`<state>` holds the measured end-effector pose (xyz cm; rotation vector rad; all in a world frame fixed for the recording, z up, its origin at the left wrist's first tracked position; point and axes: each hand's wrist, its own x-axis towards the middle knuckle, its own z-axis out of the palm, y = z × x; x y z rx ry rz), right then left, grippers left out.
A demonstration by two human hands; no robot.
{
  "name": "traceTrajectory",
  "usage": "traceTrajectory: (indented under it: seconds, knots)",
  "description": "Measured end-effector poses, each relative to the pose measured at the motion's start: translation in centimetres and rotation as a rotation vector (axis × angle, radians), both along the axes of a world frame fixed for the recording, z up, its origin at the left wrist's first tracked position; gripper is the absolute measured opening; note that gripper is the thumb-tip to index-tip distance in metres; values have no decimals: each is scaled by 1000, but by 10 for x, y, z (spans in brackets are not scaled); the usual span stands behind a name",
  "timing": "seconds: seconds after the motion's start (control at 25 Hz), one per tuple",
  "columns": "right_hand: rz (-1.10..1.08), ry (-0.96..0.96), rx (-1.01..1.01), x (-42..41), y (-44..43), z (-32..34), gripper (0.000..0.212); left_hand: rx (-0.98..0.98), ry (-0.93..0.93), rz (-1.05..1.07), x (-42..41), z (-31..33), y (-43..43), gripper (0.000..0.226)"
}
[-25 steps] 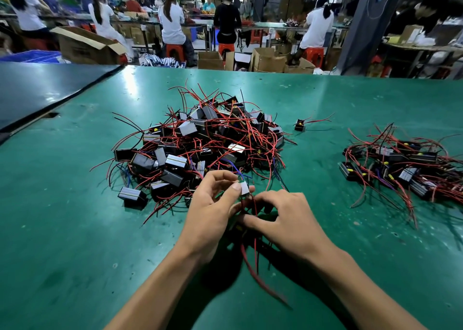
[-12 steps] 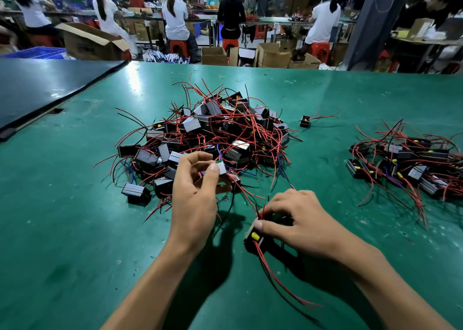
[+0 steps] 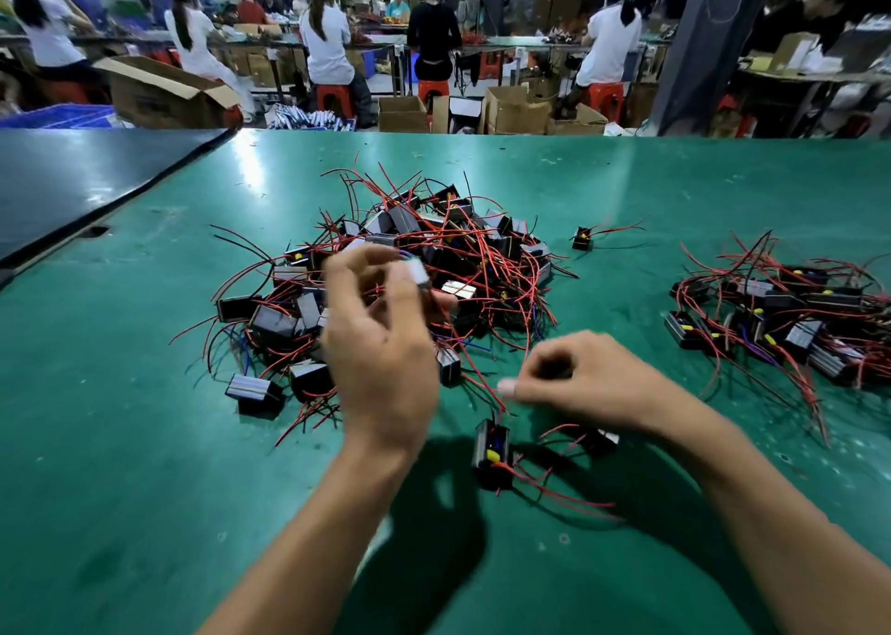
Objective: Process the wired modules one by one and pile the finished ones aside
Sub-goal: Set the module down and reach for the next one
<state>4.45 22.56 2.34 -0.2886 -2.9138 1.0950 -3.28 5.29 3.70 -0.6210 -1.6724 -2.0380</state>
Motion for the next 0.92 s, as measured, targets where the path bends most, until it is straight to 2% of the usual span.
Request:
traceTrajectory:
  seconds: [0.08,0.16,0.28,0.36,0.44,0.56,0.68,0.76,0.84,0.92]
  knots:
    - [-175,236,-59,-19,13,4,49,-142,0,-53,13,-7,22,5]
    - [-403,417,-103,-49,31,-3,43,-213,54,-61,22,-7,44,8]
    - [-607,370,-21,-100,73,-21,24,-145,191,-14,20,15,62,11]
    - [-667,340,52,-127,106,-35,26,-71,236,46,8,25,66,11]
    - [-753,336,117,-148,136,-45,27,20,73,0,-2,28,67,8]
    - [-818,188,210,-174,161,-59,40,186,-322,-124,-14,18,68,8]
    - [-761,36,330,-192,174,-61,48,226,-474,-132,-34,7,64,8]
    - [-758,65,366,-196,177,-62,40,256,-546,-159,-42,1,61,6]
    - [-802,155,316,-196,174,-62,29,252,-574,-190,-43,-3,60,4]
    - [-861,216,67,-193,164,-56,26,240,-571,-216,-40,-4,61,4]
